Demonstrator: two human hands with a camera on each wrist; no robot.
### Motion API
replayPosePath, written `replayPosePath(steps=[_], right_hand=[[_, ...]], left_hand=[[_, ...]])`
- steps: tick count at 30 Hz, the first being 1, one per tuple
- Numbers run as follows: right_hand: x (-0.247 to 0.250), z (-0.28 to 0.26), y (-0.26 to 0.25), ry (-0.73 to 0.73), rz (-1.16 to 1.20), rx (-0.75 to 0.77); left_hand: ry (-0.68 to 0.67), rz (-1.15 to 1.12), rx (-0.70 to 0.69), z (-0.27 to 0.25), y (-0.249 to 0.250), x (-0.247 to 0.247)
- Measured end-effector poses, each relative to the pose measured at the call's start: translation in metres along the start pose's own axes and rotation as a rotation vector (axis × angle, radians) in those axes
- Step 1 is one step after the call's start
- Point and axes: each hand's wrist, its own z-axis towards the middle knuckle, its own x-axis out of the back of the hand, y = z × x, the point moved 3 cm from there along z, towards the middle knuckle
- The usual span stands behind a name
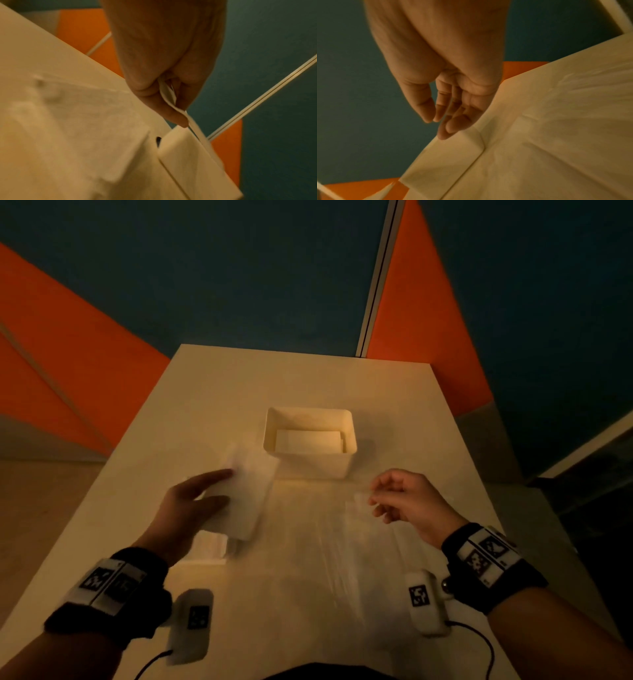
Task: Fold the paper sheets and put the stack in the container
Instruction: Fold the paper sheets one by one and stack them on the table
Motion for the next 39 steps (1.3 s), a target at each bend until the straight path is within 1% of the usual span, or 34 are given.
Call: replayPosePath(steps=[1,3,7,14,16,18,19,20,23,24,26,28,31,35,39], right_hand=[[0.005,0.001,0.005,0.031,-0.013,-0.022],[0.012,0.003,0.014,0.079,-0.040,-0.055],[0.021,0.005,0.028,0.135,-0.067,-0.103],[0.033,0.008,0.041,0.185,-0.099,-0.134],[0.041,0.012,0.045,0.241,-0.208,-0.124],[0.053,0.018,0.048,0.303,-0.448,-0.108],[0.057,0.021,0.048,0.292,-0.573,-0.119],[0.059,0.022,0.048,0.246,-0.674,-0.140],[0.058,0.024,0.048,0.026,-0.976,-0.225],[0.055,0.024,0.046,-0.044,-1.081,-0.235],[0.046,0.025,0.043,-0.143,-1.205,-0.214],[0.038,0.027,0.043,-0.192,-1.280,-0.174],[0.027,0.029,0.045,-0.219,-1.356,-0.139],[0.022,0.029,0.046,-0.232,-1.366,-0.136],[0.021,0.026,0.043,-0.220,-1.359,-0.140]], left_hand=[[0.063,0.023,0.000,0.001,-0.005,0.010],[0.134,0.081,0.002,0.002,-0.015,0.025],[0.200,0.140,0.004,0.003,-0.031,0.042],[0.297,0.361,0.000,-0.001,-0.044,0.045],[0.313,0.502,-0.041,-0.001,-0.045,0.045],[0.314,0.695,-0.091,0.000,-0.046,0.044],[0.302,0.782,-0.105,0.001,-0.046,0.044],[0.285,0.850,-0.116,0.001,-0.047,0.044],[0.246,1.034,-0.127,0.004,-0.051,0.047],[0.245,1.098,-0.111,0.003,-0.051,0.048],[0.265,1.192,-0.077,0.001,-0.049,0.046],[0.288,1.241,-0.074,-0.001,-0.044,0.040],[0.285,1.249,-0.087,-0.003,-0.036,0.031],[0.246,1.219,-0.150,-0.004,-0.028,0.018],[0.190,1.225,-0.180,-0.005,-0.022,0.004]])
